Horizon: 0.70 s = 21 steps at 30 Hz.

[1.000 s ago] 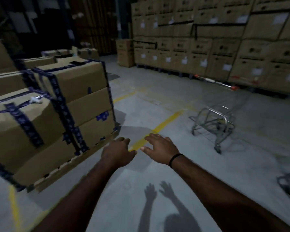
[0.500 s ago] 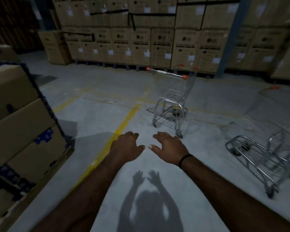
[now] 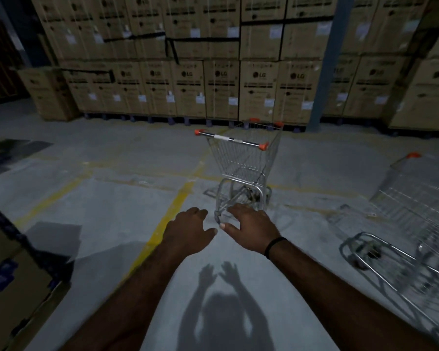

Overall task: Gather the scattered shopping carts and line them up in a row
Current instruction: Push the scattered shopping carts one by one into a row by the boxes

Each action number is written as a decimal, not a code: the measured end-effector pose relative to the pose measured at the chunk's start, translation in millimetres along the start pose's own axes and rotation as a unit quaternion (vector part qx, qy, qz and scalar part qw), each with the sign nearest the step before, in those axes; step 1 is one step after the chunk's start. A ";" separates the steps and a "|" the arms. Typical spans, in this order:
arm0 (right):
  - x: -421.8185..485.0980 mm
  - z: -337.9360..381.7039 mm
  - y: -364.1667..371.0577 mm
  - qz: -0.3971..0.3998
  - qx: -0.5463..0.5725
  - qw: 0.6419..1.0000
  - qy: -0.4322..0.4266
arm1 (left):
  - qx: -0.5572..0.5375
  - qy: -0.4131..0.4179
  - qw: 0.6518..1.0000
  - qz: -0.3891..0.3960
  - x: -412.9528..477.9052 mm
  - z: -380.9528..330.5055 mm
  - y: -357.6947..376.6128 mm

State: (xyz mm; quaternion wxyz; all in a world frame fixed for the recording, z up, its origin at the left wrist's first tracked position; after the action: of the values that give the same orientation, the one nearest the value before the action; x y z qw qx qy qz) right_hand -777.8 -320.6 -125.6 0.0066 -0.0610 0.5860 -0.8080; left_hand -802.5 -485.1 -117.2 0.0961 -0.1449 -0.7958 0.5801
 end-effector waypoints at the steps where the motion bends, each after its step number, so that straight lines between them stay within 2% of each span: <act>1: 19.5 -7.6 -5.9 -0.006 0.009 1.000 0.004 | -0.005 0.000 1.000 -0.004 19.1 0.2 -4.1; 8: 133.4 -43.1 -11.1 -0.003 0.014 1.000 0.020 | -0.006 0.001 1.000 0.007 134.4 19.4 -15.2; 18: 316.1 -76.0 5.6 0.002 -0.028 0.998 0.057 | -0.034 0.058 0.998 0.013 328.1 70.7 -35.2; 21: 375.1 -83.4 -0.3 -0.020 -0.031 0.996 0.080 | -0.023 0.074 0.997 0.015 386.8 92.6 -52.3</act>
State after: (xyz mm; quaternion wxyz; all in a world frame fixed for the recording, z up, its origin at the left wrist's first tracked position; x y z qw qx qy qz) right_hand -1158.9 -272.4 -116.7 -0.0585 -0.0079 0.6078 -0.7919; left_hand -1201.8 -450.5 -101.9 0.1423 -0.2016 -0.7975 0.5506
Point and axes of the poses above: each hand's wrist, its own x-axis towards the middle knuckle, its own y-axis out of the palm, z = x × y, the point moved 7 cm from there along x, towards the middle knuckle, and after that the axes turned 4 degrees about -x, right-handed, at the moved point
